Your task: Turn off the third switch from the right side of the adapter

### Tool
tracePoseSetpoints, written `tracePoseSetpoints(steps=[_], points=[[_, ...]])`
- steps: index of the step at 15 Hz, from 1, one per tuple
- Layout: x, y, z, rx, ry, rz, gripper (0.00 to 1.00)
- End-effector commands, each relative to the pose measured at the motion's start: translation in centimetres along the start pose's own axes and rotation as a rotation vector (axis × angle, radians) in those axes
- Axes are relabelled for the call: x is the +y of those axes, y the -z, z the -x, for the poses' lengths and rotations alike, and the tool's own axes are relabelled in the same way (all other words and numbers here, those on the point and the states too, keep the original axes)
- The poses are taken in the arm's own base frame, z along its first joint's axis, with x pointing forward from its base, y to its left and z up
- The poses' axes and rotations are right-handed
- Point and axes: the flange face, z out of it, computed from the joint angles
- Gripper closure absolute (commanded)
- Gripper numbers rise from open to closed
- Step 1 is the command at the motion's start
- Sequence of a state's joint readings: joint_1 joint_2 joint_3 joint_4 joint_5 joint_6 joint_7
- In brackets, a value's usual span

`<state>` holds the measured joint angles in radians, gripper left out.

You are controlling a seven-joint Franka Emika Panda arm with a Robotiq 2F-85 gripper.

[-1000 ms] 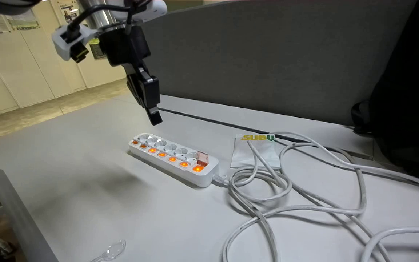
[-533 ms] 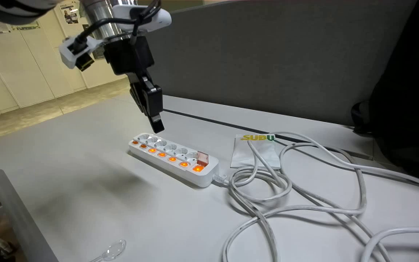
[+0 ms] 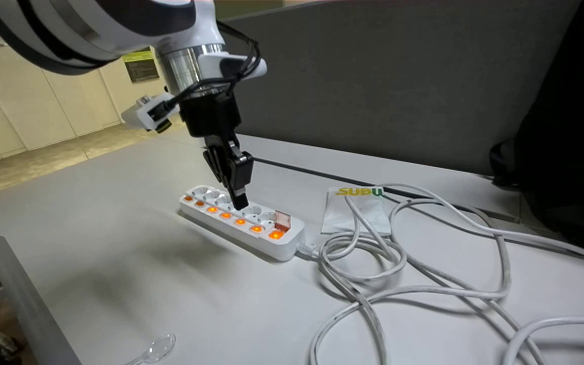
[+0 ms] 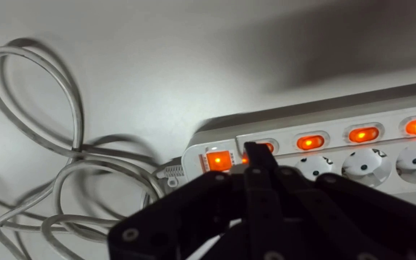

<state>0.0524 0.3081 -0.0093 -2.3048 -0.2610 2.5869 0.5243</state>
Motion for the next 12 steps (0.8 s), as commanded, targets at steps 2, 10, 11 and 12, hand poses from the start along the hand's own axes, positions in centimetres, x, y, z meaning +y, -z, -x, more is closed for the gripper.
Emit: tracePoseSetpoints(steps=[2, 10, 11, 12], points=[[-1.7, -2.0, -0.9, -0.035, 0.042, -0.019, 1.0], [-3.9, -3.8, -1.2, -0.011, 0.062, -0.019, 1.0], [-4.0, -4.0, -1.3, -0.007, 0.063, -0.016, 1.0], [-4.1, -4.1, -1.4, -0.005, 0.065, -0.018, 1.0]])
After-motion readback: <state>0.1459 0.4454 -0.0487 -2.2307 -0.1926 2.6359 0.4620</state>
